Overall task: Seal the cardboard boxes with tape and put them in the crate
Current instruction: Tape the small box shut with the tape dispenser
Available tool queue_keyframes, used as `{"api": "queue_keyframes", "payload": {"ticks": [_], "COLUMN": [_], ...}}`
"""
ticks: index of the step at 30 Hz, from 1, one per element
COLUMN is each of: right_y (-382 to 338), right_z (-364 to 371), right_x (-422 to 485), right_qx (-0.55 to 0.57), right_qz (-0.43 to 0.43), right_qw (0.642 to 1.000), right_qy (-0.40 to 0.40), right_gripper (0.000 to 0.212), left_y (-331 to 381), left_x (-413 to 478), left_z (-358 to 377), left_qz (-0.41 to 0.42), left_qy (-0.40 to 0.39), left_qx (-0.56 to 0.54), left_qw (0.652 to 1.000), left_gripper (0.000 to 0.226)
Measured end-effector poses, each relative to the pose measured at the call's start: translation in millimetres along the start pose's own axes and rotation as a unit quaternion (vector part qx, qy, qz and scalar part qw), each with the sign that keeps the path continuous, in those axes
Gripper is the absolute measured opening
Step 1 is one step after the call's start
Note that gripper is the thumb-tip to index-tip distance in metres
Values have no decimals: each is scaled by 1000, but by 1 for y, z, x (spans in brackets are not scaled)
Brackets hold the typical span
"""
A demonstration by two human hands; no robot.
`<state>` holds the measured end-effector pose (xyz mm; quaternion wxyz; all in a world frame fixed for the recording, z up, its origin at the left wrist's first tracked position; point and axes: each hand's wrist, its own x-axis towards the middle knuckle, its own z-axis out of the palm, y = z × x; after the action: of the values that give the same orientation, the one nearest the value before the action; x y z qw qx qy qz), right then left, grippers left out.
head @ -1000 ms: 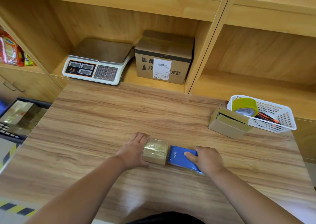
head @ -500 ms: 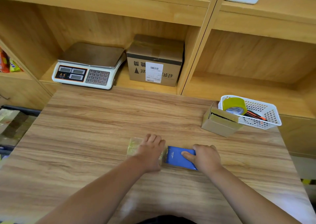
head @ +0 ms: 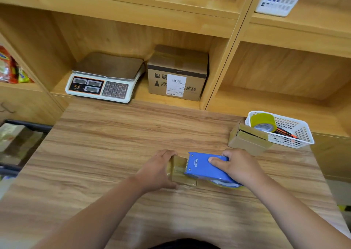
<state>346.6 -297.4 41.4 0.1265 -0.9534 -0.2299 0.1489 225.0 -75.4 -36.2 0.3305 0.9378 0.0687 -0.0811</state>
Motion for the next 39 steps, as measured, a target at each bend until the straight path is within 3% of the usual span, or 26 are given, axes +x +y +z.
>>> {"api": "queue_keyframes", "payload": {"ticks": [9,17,30,39], "right_y": [-41,-40,-18,41], "right_z": [23,29,22,-1], "right_x": [-2,-7,-20,-28], "right_qx": [-55,-66,4,8], "right_qz": [-18,-7,-30,-6], "right_qw": [998,998,999,999], "right_qy": [-17,-7,-21,-34], "right_gripper": [57,58,54,51], "left_y": [-27,-10,-18,-15], "left_x": [-25,-11,-7,-7], "left_z": [0,16,27,22], "left_qz": [-51,13,10,7], "left_qy": [-31,-12,3,-22], "left_qx": [-69,104,88,93], "left_qw": [996,994,996,995], "left_gripper": [98,115,104,107]}}
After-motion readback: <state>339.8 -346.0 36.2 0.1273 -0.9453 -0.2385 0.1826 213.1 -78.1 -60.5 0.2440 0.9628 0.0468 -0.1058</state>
